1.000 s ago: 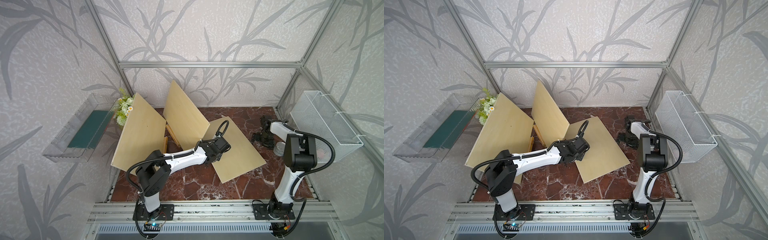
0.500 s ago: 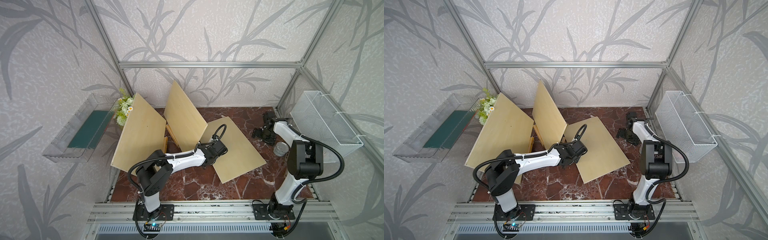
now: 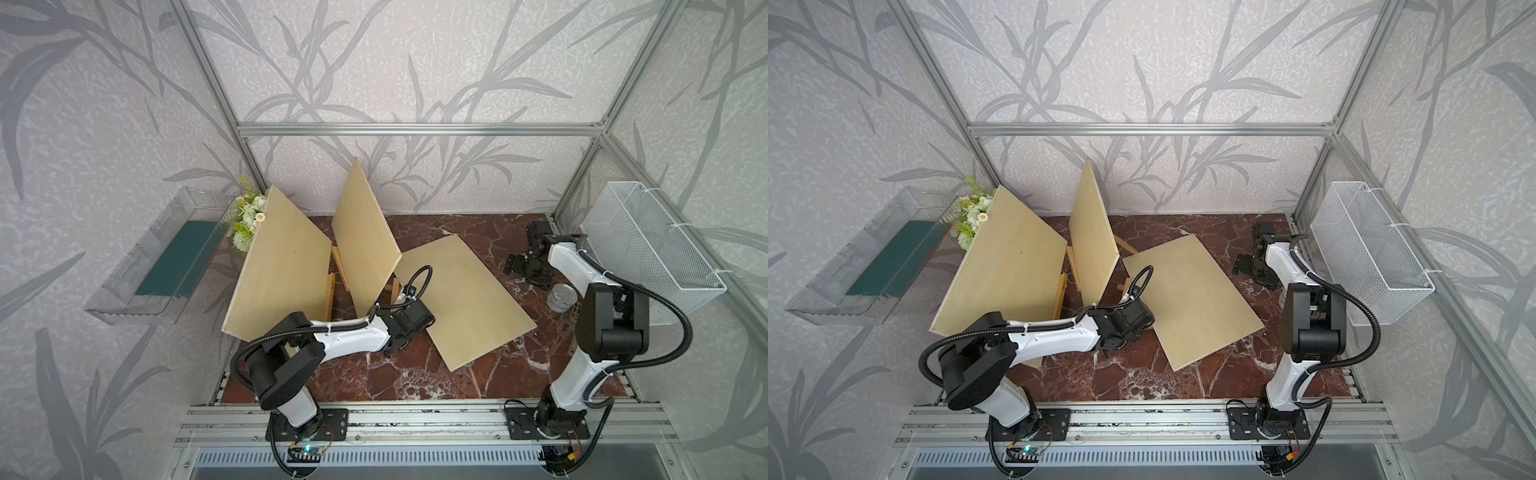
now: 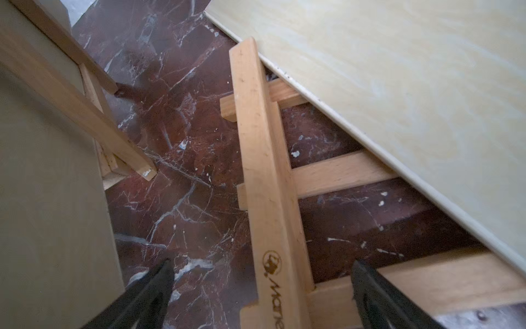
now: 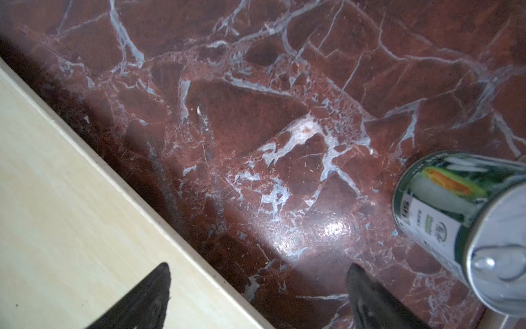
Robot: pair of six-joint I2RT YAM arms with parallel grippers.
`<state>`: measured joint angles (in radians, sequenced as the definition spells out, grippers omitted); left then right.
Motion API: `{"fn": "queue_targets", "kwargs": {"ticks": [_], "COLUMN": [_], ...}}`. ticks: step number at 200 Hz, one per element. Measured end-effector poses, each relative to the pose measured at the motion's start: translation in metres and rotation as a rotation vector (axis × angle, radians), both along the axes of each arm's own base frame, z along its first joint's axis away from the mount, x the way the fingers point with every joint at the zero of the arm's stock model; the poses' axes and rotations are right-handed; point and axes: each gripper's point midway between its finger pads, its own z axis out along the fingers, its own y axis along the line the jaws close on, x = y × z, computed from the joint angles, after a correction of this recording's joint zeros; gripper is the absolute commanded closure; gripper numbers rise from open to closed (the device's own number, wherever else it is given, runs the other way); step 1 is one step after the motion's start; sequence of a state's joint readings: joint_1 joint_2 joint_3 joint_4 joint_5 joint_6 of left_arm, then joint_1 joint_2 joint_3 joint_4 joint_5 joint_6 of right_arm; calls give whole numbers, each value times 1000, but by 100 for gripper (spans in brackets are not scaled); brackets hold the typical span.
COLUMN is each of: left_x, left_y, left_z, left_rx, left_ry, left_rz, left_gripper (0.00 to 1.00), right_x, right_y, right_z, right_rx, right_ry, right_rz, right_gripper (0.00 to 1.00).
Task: Assemble the easel
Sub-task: Adjust the easel at the center of the board, then pick up the easel at the center of the board.
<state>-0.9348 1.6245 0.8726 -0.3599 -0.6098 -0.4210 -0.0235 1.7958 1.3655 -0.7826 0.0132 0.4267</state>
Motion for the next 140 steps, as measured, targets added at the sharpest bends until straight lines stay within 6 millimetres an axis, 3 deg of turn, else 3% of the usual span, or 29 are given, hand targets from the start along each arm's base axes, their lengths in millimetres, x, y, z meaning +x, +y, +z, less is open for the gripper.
{"fn": "queue_targets", "kwargs": {"ticks": [19, 33, 45, 71, 95, 140], "left_x": [2, 1, 2, 9, 14, 19], "left_y": [-3, -7, -13, -32, -35, -47], "left_z": [0, -1, -3, -9, -14, -18], "left_rx": [-13, -23, -35, -53, -40, -28], "left_ry": [-2, 9, 25, 54, 62, 82], "left_rz": [-8, -25, -39, -64, -62, -91], "left_gripper": [5, 19, 26, 29, 33, 45], "right_x": [0, 1, 1, 1, 1, 8], "right_y": [2, 3, 4, 6, 4, 3], "right_z": [2, 5, 7, 12, 19, 50], "right_rx": [-7, -10, -12, -13, -22, -33], "right_ry": [-6, -13, -18, -30, -48, -127], "right_rz": [6, 10, 13, 17, 18, 21], "right_gripper": [6, 6, 6, 6, 6, 6]}}
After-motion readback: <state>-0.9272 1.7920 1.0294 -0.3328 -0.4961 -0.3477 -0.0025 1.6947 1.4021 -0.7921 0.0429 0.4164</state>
